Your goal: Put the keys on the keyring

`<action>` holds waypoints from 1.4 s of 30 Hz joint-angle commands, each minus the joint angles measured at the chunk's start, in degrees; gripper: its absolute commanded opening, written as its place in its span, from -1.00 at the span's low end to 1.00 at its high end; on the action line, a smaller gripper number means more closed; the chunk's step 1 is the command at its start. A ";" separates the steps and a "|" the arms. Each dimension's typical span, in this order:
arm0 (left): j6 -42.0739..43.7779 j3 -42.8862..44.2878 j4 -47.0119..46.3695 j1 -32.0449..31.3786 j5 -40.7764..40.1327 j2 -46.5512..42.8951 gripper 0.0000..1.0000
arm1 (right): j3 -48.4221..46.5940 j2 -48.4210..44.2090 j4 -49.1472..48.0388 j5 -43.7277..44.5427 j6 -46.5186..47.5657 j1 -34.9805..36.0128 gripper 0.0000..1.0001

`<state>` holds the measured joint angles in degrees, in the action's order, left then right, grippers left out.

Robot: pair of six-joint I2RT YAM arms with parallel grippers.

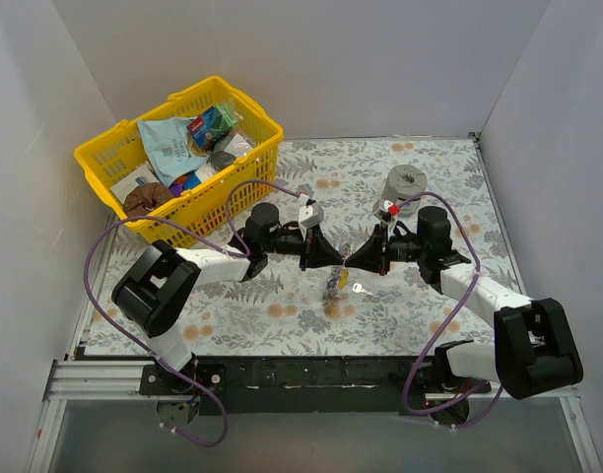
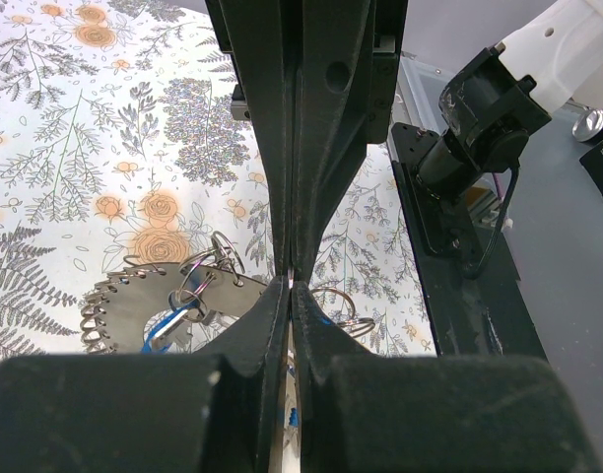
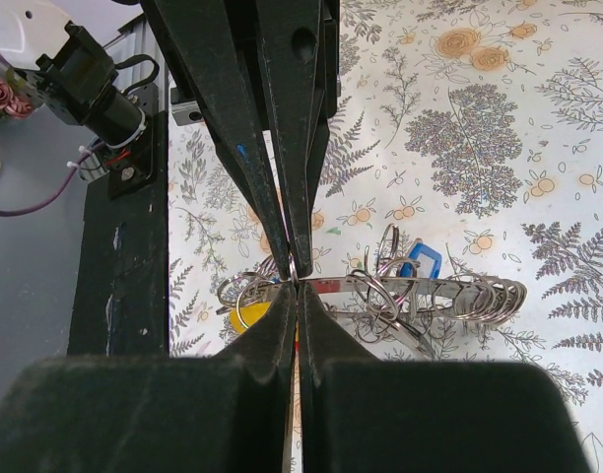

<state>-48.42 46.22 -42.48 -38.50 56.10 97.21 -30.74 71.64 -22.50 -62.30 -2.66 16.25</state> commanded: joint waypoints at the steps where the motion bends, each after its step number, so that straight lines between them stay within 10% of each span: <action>1: 0.26 0.98 -0.68 -0.26 1.56 -2.20 -1.00 | -1.87 -0.09 -1.49 -0.36 0.37 -0.08 -0.97; 42: 12.47 0.10 19.10 -2.63 1.91 -5.36 -0.86 | -1.25 -4.75 17.66 5.34 11.62 2.91 -0.97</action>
<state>-39.55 46.46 -28.21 -40.75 57.36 95.74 -29.54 68.36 -8.45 -59.86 6.46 18.74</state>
